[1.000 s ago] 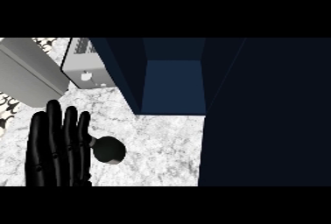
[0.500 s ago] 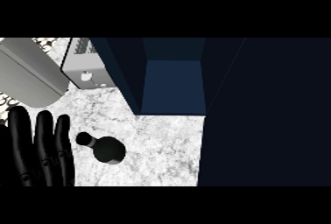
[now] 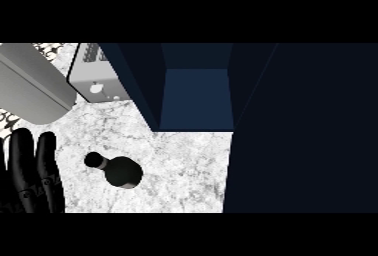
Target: Pick up the wine, place it into the cabinet and close the cabinet
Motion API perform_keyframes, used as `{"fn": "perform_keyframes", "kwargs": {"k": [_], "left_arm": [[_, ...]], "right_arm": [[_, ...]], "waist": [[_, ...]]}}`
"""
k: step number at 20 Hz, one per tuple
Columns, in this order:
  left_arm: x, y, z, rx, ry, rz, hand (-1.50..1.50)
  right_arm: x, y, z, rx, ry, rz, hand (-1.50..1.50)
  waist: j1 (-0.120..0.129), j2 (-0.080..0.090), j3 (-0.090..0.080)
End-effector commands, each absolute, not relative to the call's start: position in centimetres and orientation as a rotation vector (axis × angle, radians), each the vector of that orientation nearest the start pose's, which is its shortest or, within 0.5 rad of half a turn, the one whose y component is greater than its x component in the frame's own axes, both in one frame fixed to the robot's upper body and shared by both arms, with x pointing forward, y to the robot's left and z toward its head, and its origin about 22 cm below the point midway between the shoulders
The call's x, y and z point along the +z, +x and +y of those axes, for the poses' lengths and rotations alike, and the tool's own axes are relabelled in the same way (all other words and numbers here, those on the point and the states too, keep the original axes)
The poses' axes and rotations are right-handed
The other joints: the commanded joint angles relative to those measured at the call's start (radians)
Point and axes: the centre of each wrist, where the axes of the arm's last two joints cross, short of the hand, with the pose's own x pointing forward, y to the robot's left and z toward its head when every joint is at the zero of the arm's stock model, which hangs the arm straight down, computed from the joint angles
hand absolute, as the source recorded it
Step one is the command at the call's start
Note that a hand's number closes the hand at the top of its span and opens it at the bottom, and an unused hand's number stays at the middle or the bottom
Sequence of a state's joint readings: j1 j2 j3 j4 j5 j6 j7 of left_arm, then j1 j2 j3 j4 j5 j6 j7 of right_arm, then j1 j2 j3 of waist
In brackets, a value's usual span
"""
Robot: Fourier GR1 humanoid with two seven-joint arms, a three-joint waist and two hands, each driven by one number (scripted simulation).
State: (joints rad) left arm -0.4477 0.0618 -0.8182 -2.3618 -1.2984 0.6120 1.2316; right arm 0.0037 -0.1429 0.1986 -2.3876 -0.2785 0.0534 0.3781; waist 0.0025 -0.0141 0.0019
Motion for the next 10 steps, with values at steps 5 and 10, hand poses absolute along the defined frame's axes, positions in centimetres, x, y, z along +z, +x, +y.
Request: {"fn": "perform_keyframes", "kwargs": {"k": [5, 10], "left_arm": [[23.1, 10.2, 8.9, 0.274, 0.261, -1.975, -1.50], [24.4, 10.3, 10.6, 0.261, 0.275, -1.959, -1.50]], "right_arm": [[19.2, 15.1, -20.5, 0.252, 0.393, -1.954, -1.50], [19.4, 15.8, -19.9, 0.217, 0.373, -1.937, -1.50]], "waist": [[-0.002, 0.004, -0.001], [-0.001, 0.008, -0.002]]}}
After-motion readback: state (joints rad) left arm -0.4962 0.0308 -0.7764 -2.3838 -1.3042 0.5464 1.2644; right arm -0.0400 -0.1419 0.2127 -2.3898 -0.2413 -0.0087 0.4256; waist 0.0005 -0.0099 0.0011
